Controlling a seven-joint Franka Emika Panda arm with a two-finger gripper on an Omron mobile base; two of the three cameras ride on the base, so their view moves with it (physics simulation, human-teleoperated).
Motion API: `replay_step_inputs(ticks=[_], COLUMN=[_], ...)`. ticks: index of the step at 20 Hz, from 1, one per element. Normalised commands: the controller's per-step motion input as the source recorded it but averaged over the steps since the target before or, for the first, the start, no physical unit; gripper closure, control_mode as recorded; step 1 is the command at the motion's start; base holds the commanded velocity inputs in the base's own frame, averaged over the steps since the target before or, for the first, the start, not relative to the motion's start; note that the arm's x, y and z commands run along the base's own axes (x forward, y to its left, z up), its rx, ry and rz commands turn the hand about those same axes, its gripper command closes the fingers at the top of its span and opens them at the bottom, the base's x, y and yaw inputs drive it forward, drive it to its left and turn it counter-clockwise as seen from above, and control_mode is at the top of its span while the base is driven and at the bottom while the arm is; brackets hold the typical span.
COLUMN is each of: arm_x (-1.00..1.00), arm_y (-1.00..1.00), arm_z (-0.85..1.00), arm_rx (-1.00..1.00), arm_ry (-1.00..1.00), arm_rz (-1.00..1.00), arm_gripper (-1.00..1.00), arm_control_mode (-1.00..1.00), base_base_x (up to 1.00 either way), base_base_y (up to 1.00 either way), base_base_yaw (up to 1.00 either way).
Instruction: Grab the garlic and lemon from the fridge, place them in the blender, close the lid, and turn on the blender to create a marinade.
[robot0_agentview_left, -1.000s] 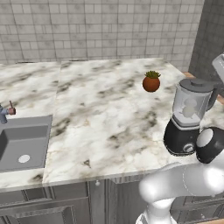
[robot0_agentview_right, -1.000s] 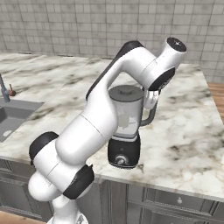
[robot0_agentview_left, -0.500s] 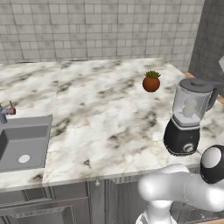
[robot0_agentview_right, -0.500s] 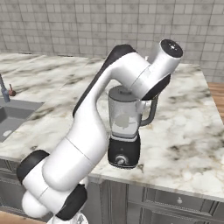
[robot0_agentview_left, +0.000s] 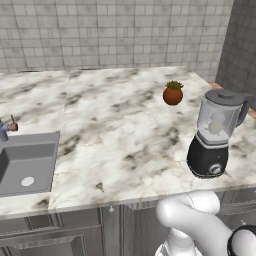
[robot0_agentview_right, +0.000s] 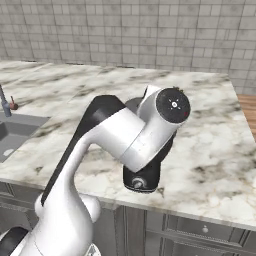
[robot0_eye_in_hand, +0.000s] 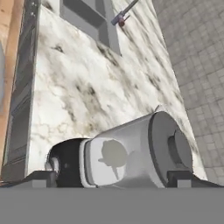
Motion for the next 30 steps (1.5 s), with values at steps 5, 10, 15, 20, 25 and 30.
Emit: replay_step_inputs(ticks=[5, 10, 15, 20, 25, 30], arm_x=[-0.72, 0.1, 0.36, 0.17, 0.1, 0.31], arm_y=[0.27, 0.39, 0.06, 0.0, 0.01, 0.11], arm_z=[-0.78, -0.7, -0.48, -0.58, -0.75, -0.58], arm_rx=[0.23, 0.15, 0.11, 0.25, 0.23, 0.11], arm_ry=[-0.09, 0.0, 0.02, 0.12, 0.11, 0.03], arm_rz=[-0.07, -0.05, -0.02, 0.0, 0.0, 0.0], arm_gripper=[-1.0, -1.0, -1.0, -1.0, -1.0, -1.0], arm_control_mode=[-1.0, -1.0, -1.0, -1.0, -1.0, -1.0], base_base_x=[0.0, 0.0, 0.0, 0.0, 0.0, 0.0], base_base_y=[0.0, 0.0, 0.0, 0.0, 0.0, 0.0], base_base_yaw=[0.0, 0.0, 0.0, 0.0, 0.0, 0.0])
